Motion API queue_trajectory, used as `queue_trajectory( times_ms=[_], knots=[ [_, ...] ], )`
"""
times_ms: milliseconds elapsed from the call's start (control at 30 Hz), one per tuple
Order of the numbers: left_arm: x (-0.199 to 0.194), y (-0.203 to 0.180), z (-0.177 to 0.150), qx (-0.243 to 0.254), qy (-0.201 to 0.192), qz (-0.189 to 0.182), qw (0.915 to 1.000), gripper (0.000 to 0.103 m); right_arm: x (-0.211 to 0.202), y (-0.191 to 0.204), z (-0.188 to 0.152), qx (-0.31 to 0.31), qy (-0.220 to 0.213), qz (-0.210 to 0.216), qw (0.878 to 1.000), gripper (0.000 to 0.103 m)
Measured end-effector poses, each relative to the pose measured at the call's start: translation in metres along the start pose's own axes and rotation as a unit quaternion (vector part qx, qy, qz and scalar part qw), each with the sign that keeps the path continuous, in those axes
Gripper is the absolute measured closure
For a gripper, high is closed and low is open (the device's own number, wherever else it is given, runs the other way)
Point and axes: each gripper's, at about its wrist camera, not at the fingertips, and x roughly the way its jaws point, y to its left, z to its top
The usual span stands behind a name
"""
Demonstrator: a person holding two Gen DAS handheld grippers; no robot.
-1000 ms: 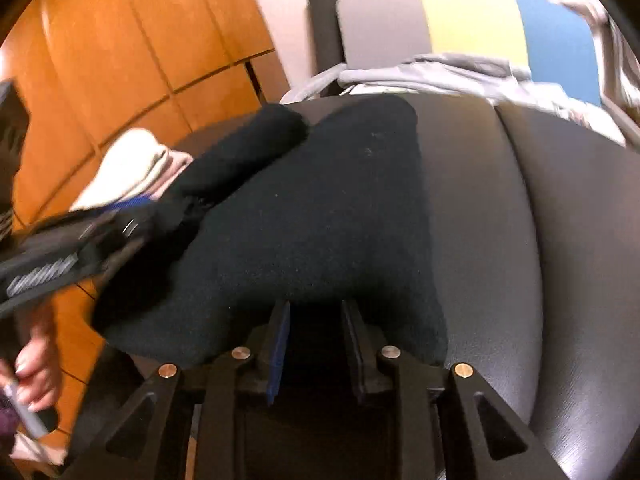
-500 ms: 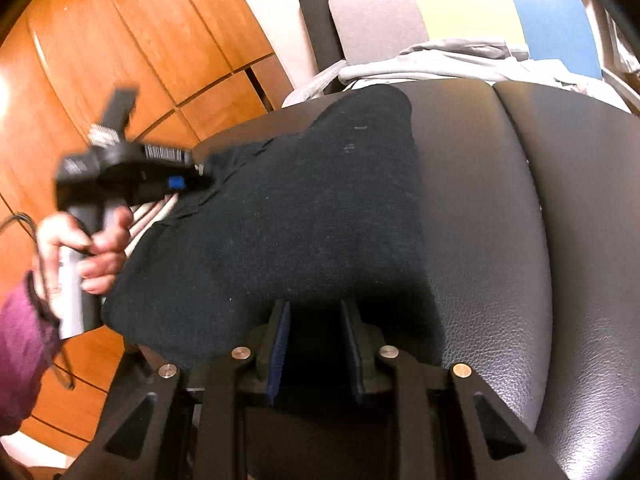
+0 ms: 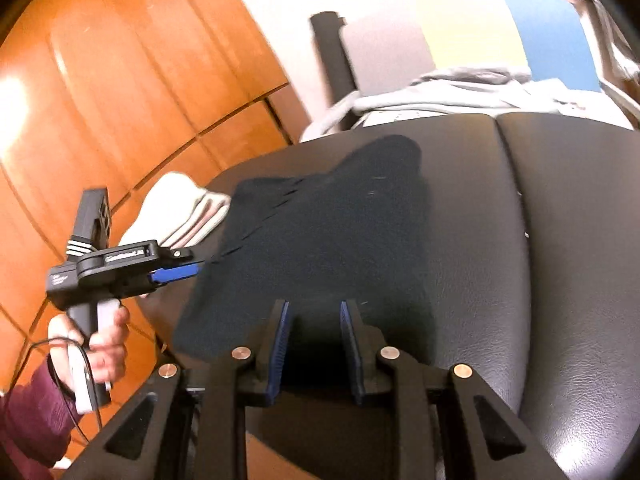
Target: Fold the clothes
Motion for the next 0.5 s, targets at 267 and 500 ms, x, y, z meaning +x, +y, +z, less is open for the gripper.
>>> queue_trajectory(
  times_ms=[267, 500],
  knots=[
    [0.033, -0.054, -0.032, 0.134, 0.011, 0.114, 0.9844, 0.050, 0.037, 0.036, -0.027, -0.037, 0.077, 0.013, 0.996, 0.077],
    [0.036, -0.010, -0.035, 0.028, 0.046, 0.017, 0.9984, 0.077, -0.006, -0.011, -0.054, 0.105, 0.059, 0.077, 0.990, 0.076]
  ],
)
